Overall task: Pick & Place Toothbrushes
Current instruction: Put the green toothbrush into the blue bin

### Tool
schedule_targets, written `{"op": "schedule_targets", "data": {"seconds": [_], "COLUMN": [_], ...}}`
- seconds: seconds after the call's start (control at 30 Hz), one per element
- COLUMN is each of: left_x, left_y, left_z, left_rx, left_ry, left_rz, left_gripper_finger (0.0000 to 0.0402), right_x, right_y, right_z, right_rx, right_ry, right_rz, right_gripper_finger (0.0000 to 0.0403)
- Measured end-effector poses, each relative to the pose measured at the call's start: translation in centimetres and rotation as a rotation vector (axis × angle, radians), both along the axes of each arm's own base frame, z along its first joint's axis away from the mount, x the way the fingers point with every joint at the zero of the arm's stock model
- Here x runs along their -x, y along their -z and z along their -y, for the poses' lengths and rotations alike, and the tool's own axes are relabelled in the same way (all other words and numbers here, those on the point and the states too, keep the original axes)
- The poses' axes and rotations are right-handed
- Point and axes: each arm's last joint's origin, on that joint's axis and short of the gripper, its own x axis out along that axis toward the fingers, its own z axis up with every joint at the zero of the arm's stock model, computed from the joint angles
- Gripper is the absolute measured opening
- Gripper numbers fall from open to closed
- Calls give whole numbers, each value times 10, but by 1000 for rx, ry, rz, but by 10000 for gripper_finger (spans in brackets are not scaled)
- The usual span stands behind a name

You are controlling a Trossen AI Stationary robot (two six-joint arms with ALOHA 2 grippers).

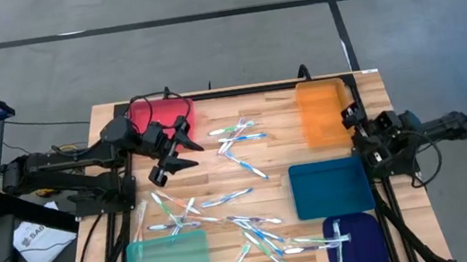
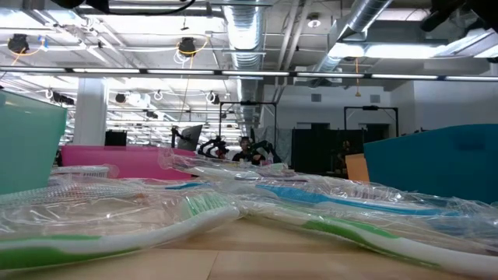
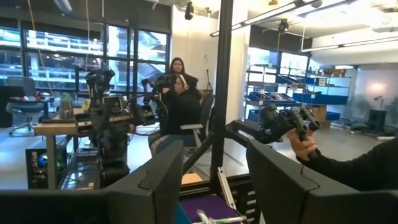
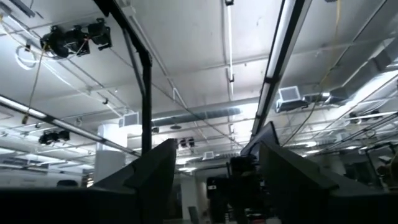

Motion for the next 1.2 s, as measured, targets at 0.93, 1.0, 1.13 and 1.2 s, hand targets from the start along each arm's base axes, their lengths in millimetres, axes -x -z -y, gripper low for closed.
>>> {"op": "schedule_targets", "data": {"seconds": [0.93,1.0,1.13,1.2], "left_x": [-1,-1,-1,-1], "left_y": [0,0,0,0], "left_z": [15,17,18,18], "left_rx": [28,16,15,15], "left_ry": [78,83,87,87], "left_rz": [-8,-3,-2,-2], "left_gripper_finger": [172,172,172,172], "right_x": [-116,-120,-127,-130], "right_y": [-78,-78,-70,-62], "right_z": [-81,-89,-104,-110], "right_rx": [192,180,134,92], "right_ry": [-278,-312,-363,-385], "right_rz": [-811,-874,-1012,-1075], "right_gripper_finger": [225,225,225,225]}}
